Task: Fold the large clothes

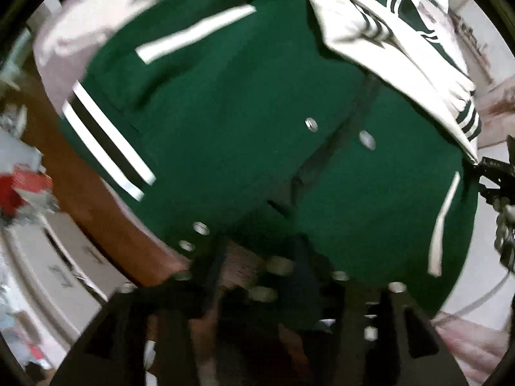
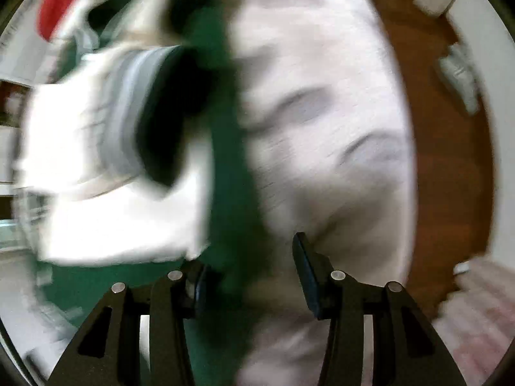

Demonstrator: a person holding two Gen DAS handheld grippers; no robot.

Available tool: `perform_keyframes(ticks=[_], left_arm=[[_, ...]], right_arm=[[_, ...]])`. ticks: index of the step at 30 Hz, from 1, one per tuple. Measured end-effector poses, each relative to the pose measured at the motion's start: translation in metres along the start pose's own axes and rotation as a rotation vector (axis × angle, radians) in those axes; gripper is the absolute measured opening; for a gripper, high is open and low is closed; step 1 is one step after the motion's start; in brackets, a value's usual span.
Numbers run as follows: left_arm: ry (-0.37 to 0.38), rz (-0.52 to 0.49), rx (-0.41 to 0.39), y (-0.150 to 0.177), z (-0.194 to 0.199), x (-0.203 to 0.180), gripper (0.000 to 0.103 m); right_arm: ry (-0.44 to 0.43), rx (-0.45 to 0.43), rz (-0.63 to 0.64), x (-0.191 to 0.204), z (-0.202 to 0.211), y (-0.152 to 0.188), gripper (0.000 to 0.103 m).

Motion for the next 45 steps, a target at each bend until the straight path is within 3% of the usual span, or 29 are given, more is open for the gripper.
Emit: perform_keyframes(ticks=[1,2,5,8,12,15,18,20,22,25,26,28,30,31,33,34,35,38,42,45], left_arm=[[-0.031,-0.004,-0.004,-0.002,0.004,0.002,0.077],[-0.068,-0.010,-0.010,-0.004,0.008,0.002,0.086],[-0.122,-0.062,-0.055,-0.013,0.027,-0.019,0.086],[-0.156,-0.178,-0.077,-0.010,0.039,-0.073,0.086],[-0.254,-0.417,-0.089,0.018,0.039,-0.167,0.086],[-0.242,-0.555,-0.073,0.056,0.028,-0.235,0.086],[-0.263,-0.675,-0.046,0.085,0.008,-0.276,0.086],[-0.309,-0.735,-0.031,0.092,-0.010,-0.280,0.086],[-0.403,-0.779,-0.028,0.092,-0.027,-0.274,0.086],[-0.515,-0.780,-0.057,0.081,-0.044,-0.258,0.088],[-0.519,-0.769,-0.059,0.077,-0.047,-0.253,0.088],[-0.504,-0.746,-0.050,0.072,-0.051,-0.242,0.089],[-0.481,-0.715,-0.054,0.069,-0.047,-0.240,0.088],[-0.469,-0.708,-0.068,0.066,-0.042,-0.239,0.084],[-0.404,-0.680,-0.087,0.064,-0.032,-0.239,0.051],[-0.376,-0.658,-0.096,0.064,-0.025,-0.239,0.030],[-0.365,-0.643,-0.114,0.061,-0.017,-0.238,0.023],[-0.317,-0.599,-0.156,0.051,0.004,-0.230,0.018],[-0.296,-0.583,-0.185,0.038,0.023,-0.218,0.017],[-0.301,-0.600,-0.199,0.030,0.029,-0.212,0.016]], right_arm=[[-0.007,0.010,-0.035,-0.007,-0.006,-0.003,0.049],[0.000,0.023,-0.043,-0.010,-0.007,-0.003,0.049],[0.026,0.036,0.041,-0.006,0.015,0.004,0.049],[-0.007,0.073,0.005,-0.008,0.035,0.022,0.059],[0.016,0.074,-0.040,-0.054,0.072,0.048,0.063],[0.074,0.068,-0.083,-0.101,0.098,0.065,0.063],[0.096,0.065,-0.131,-0.138,0.118,0.077,0.063],[0.109,0.059,-0.151,-0.162,0.130,0.081,0.063],[0.119,0.053,-0.159,-0.173,0.136,0.078,0.063],[0.100,0.047,-0.164,-0.171,0.135,0.068,0.063],[0.083,0.048,-0.163,-0.169,0.132,0.065,0.064],[0.010,0.061,-0.150,-0.157,0.123,0.060,0.064],[-0.115,0.093,-0.130,-0.135,0.108,0.052,0.064],[-0.161,0.106,-0.125,-0.126,0.100,0.051,0.065],[-0.305,0.148,-0.104,-0.098,0.086,0.045,0.071],[-0.363,0.168,-0.090,-0.084,0.080,0.041,0.072],[-0.415,0.180,-0.075,-0.070,0.073,0.035,0.072],[-0.546,0.209,-0.073,-0.033,0.052,0.013,0.077],[-0.729,0.181,-0.131,0.010,0.034,-0.029,0.080],[-0.797,0.181,-0.212,0.030,0.013,-0.054,0.081]])
Point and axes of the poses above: each gripper's, at about its wrist camera, not at the fingertips, and z roughly against the way its jaws point, x to its left, y to its underside, the point moved 10 cm from there along -z, roughly the way its jaws point, and after that the axes turned 5 degrees about -z, right-handed, at the moved point
